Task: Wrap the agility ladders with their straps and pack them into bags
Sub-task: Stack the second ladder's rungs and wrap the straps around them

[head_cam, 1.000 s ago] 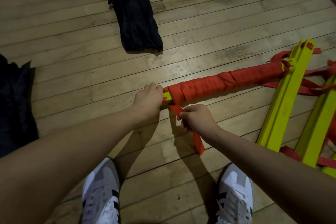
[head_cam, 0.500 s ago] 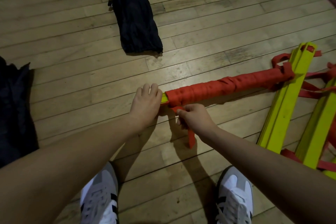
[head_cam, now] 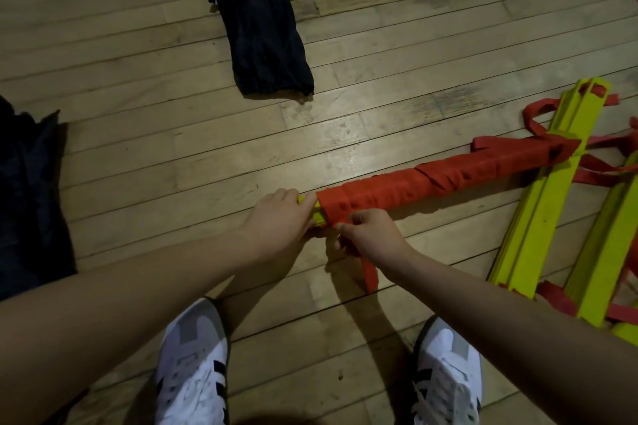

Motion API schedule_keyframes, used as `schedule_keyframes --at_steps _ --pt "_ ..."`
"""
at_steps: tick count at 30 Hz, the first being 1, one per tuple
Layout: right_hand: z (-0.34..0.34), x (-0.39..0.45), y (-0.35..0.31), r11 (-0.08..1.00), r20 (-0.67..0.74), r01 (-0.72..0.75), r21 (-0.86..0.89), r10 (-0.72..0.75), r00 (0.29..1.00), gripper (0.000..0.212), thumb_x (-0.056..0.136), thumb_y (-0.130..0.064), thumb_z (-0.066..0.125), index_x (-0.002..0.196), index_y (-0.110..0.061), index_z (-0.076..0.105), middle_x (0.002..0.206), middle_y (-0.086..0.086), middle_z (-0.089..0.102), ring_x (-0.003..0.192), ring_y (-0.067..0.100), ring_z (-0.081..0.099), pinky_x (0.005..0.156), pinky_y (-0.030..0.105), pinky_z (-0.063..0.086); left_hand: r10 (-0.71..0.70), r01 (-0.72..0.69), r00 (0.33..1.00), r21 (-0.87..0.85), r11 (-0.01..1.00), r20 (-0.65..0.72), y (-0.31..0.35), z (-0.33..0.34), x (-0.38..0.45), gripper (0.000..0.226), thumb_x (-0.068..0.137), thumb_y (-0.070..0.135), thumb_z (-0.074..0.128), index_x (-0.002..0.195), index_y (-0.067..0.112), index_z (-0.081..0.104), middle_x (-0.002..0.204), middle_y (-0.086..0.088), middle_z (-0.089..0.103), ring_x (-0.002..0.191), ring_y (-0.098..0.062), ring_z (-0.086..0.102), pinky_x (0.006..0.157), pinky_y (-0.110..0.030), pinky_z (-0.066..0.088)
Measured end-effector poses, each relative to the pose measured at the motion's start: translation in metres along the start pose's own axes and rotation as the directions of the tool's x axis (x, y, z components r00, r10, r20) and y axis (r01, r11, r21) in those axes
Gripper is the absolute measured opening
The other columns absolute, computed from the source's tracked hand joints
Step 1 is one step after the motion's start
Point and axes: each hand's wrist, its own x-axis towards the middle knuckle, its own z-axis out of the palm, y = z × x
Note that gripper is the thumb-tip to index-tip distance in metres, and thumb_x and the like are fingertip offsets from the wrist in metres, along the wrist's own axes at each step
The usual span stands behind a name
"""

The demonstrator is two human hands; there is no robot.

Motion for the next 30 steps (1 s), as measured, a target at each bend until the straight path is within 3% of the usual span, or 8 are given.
schedule_keyframes --at_steps 3,6,10,15,19,23,27,30 --pt "0.002 0.000 0.003 0.999 0.001 0.004 -0.041 -0.004 1.000 0.022 0.093 -0.004 0.055 0.075 0.002 0.066 0.061 0.007 0.064 0.051 0.012 0.054 0.047 0.017 0.042 -0.062 0.062 0.998 -0.035 0.997 -0.001 0.001 -0.005 0.006 0.055 0.090 0.054 0.054 0.125 0.014 0.038 0.119 -0.010 0.051 0.109 -0.027 0.048 0.087 -0.035 0.039" --pt "0.005 0.001 0.006 0.996 -0.005 0.011 -0.091 -0.012 1.000 0.031 0.093 -0.003 0.054 0.063 -0.004 0.064 0.055 0.003 0.061 0.043 0.007 0.050 0.045 0.017 0.040 -0.077 0.078 0.997 0.039 0.996 -0.016 -0.001 -0.006 0.009 0.060 0.087 0.058 0.054 0.123 0.011 0.043 0.119 -0.010 0.048 0.109 -0.026 0.045 0.087 -0.035 0.037" --pt "0.001 0.004 0.008 0.998 -0.040 0.025 -0.061 -0.028 0.999 0.023 0.091 0.001 0.053 0.077 0.011 0.068 0.057 0.006 0.062 0.045 0.007 0.052 0.046 0.015 0.041 -0.024 0.024 1.000 0.032 0.999 -0.011 -0.005 -0.012 0.014 0.057 0.084 0.058 0.054 0.117 0.011 0.049 0.113 -0.009 0.049 0.105 -0.025 0.048 0.078 -0.033 0.036" --pt "-0.005 0.012 0.001 0.998 -0.098 0.045 -0.036 -0.049 0.994 0.024 0.094 -0.003 0.051 0.081 0.007 0.068 0.059 0.002 0.062 0.054 0.013 0.054 0.054 0.022 0.044 -0.089 0.088 0.995 -0.022 0.996 -0.039 -0.008 -0.022 0.023 0.053 0.083 0.054 0.055 0.113 0.010 0.051 0.110 -0.011 0.048 0.105 -0.027 0.049 0.079 -0.036 0.042" --pt "-0.004 0.023 -0.011 0.995 -0.067 0.078 -0.067 -0.082 0.994 0.023 0.095 -0.006 0.052 0.084 0.005 0.068 0.063 0.002 0.064 0.056 0.012 0.055 0.060 0.026 0.047 -0.115 0.115 0.992 0.006 0.993 -0.059 -0.018 -0.027 0.033 0.054 0.083 0.051 0.058 0.117 0.011 0.047 0.113 -0.010 0.046 0.104 -0.025 0.047 0.074 -0.034 0.043" --pt "-0.002 0.035 -0.014 0.994 -0.065 0.074 -0.075 -0.079 0.995 0.024 0.094 -0.006 0.052 0.077 0.002 0.067 0.065 0.005 0.066 0.056 0.014 0.056 0.061 0.030 0.047 -0.121 0.120 0.991 -0.021 0.993 -0.057 -0.029 -0.026 0.040 0.054 0.083 0.051 0.058 0.119 0.012 0.045 0.114 -0.009 0.044 0.106 -0.025 0.044 0.072 -0.032 0.040" --pt "-0.004 0.044 -0.015 0.996 -0.065 0.066 -0.058 -0.070 0.995 0.022 0.094 -0.006 0.052 0.079 -0.002 0.067 0.064 0.000 0.065 0.054 0.011 0.055 0.060 0.027 0.046 -0.120 0.104 0.984 -0.125 0.987 -0.129 -0.050 -0.031 0.049 0.050 0.081 0.044 0.065 0.114 0.010 0.049 0.111 -0.009 0.046 0.105 -0.024 0.044 0.081 -0.034 0.040" --pt "-0.002 0.048 -0.016 0.997 -0.054 0.058 -0.050 -0.060 0.997 0.023 0.095 -0.007 0.051 0.078 -0.008 0.066 0.064 0.000 0.066 0.053 0.009 0.055 0.059 0.026 0.046 -0.112 0.101 0.989 -0.112 0.989 -0.097 -0.046 -0.025 0.050 0.048 0.081 0.039 0.064 0.114 0.009 0.045 0.111 -0.010 0.044 0.103 -0.024 0.044 0.087 -0.034 0.039"
